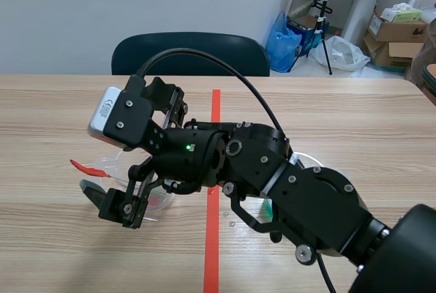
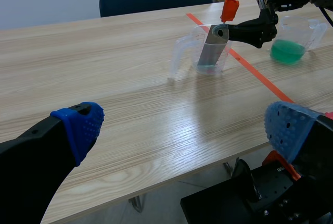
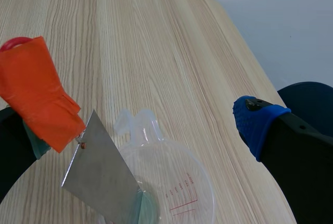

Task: Do the redox reaction experiment

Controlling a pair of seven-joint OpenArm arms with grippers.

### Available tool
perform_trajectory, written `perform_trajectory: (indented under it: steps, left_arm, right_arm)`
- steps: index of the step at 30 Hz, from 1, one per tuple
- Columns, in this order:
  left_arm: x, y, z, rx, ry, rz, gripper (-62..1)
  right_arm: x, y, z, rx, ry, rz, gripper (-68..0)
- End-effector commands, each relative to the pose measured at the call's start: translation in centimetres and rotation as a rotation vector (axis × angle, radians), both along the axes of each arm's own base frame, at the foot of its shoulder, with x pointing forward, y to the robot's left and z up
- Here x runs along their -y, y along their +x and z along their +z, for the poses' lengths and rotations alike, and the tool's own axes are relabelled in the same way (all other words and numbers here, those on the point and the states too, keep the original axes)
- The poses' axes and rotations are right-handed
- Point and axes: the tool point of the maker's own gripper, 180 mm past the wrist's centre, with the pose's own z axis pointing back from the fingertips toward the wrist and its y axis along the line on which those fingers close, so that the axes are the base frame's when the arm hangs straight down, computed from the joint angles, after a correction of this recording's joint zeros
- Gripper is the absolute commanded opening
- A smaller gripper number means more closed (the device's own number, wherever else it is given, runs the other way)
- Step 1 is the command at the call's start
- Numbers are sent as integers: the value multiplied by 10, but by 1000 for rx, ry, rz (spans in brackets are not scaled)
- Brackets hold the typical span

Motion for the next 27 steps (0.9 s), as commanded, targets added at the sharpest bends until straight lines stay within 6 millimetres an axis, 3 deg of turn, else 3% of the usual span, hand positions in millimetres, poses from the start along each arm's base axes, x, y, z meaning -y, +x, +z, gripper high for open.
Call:
perform_trajectory:
  steps: [1, 11, 20, 27]
  left_arm:
    - [2, 2, 5, 26, -16, 0, 14]
    - [2, 2, 5, 26, -16, 0, 14]
    - [2, 2, 5, 26, -16, 0, 14]
    - [3, -4, 5, 30, -23, 41, 14]
  right_arm:
    - [-1, 4, 11, 19, 32, -1, 4]
    - [-6, -4, 9, 0, 41, 10, 4]
    - [-22, -37, 2, -33, 50, 81, 4]
    - [-23, -54, 27, -1, 113, 93, 4]
